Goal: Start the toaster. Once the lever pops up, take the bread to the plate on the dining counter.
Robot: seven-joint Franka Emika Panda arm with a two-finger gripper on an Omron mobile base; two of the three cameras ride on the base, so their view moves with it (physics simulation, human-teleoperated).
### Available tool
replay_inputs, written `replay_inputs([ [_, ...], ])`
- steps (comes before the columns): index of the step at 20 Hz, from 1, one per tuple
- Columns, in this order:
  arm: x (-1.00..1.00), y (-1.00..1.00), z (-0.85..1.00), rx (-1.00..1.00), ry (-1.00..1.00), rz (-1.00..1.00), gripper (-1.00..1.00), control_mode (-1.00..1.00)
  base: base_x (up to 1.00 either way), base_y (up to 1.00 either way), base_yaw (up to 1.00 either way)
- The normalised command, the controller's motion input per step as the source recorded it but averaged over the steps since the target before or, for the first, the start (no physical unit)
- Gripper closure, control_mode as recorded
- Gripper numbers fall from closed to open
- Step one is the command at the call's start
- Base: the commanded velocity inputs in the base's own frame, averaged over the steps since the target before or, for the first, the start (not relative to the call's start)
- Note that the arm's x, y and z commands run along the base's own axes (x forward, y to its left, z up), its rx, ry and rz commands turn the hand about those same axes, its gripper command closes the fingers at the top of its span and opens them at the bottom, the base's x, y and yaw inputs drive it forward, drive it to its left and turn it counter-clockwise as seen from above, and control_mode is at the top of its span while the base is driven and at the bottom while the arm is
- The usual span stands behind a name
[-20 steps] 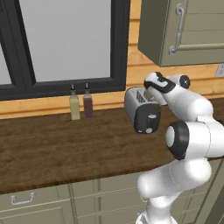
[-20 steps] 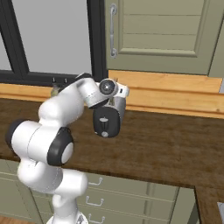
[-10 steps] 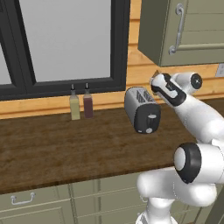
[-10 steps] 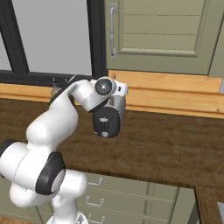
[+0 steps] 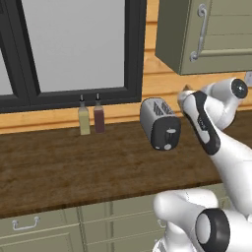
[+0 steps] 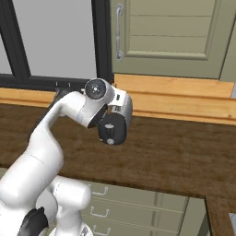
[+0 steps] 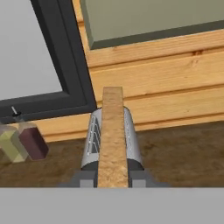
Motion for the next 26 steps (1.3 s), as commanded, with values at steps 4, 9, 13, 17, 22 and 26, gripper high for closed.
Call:
replay_inputs([
  [4, -1.0, 0.12, 0.04, 0.0, 0.21, 0.0, 1.0, -1.0, 0.0, 0.0, 0.0],
  [9, -0.99, 0.25, 0.01, 0.0, 0.15, 0.0, 1.0, -1.0, 0.0, 0.0, 0.0],
  [13, -0.82, 0.36, 0.08, 0.0, 0.12, 0.01, 1.0, -1.0, 0.0, 0.0, 0.0],
  [17, -0.71, 0.19, 0.04, 0.0, 0.07, 0.06, 1.0, -1.0, 0.0, 0.0, 0.0],
  [22, -0.48, 0.15, 0.0, 0.0, 0.07, 0.07, 1.0, -1.0, 0.0, 0.0, 0.0],
  [26, -0.23, 0.09, 0.0, 0.0, 0.0, 0.03, 1.0, 1.0, -0.29, 0.14, 0.02],
])
